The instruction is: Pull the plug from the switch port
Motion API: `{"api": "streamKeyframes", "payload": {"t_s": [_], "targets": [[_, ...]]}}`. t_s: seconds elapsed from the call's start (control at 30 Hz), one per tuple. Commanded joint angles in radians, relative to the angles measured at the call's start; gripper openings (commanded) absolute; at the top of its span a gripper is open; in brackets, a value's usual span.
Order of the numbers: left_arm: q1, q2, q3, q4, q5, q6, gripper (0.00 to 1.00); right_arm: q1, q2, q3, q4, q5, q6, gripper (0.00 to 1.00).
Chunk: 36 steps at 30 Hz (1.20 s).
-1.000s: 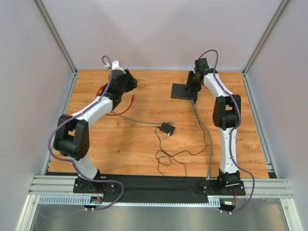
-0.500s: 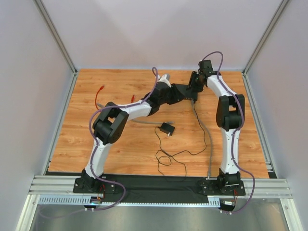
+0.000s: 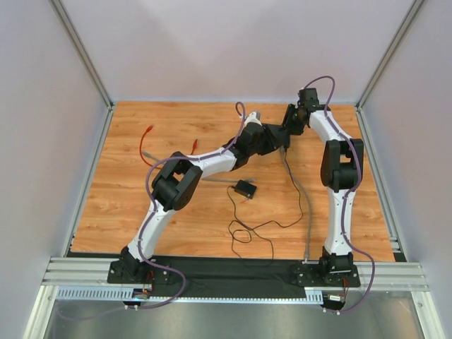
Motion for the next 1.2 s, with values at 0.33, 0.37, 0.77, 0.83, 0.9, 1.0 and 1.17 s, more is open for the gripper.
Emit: {"api": "streamKeyframes", "payload": {"t_s": [0.33, 0.37, 0.77, 0.83, 0.9, 1.0, 1.17], "targets": [[-0.013, 0.156, 0.156, -0.089, -0.02, -0.148, 0.39, -0.012, 0.054, -0.028, -0.095, 0.026, -0.012, 0.44], [-0.011, 0.162, 0.158, -0.091, -0.023, -0.166, 0.39, -0.012, 0.054, -0.028, -0.095, 0.025, -0.013, 0.44], [0.006, 0.276, 0.304, -0.174, 0.031, -0.281, 0.43, -0.01, 0.057, -0.018, -0.104, 0.051, -0.03, 0.44], [0.015, 0.286, 0.293, -0.148, 0.045, -0.312, 0.43, -0.01, 0.067, 0.001, -0.117, 0.048, -0.035, 0.44], [0.023, 0.286, 0.282, -0.131, 0.048, -0.326, 0.43, -0.01, 0.075, 0.019, -0.139, 0.052, -0.053, 0.44], [0.033, 0.282, 0.264, -0.122, 0.037, -0.344, 0.43, -0.012, 0.098, 0.064, -0.183, 0.097, -0.065, 0.43], [0.039, 0.286, 0.242, -0.111, 0.043, -0.405, 0.43, -0.012, 0.1, 0.059, -0.172, 0.078, -0.07, 0.43]]}}
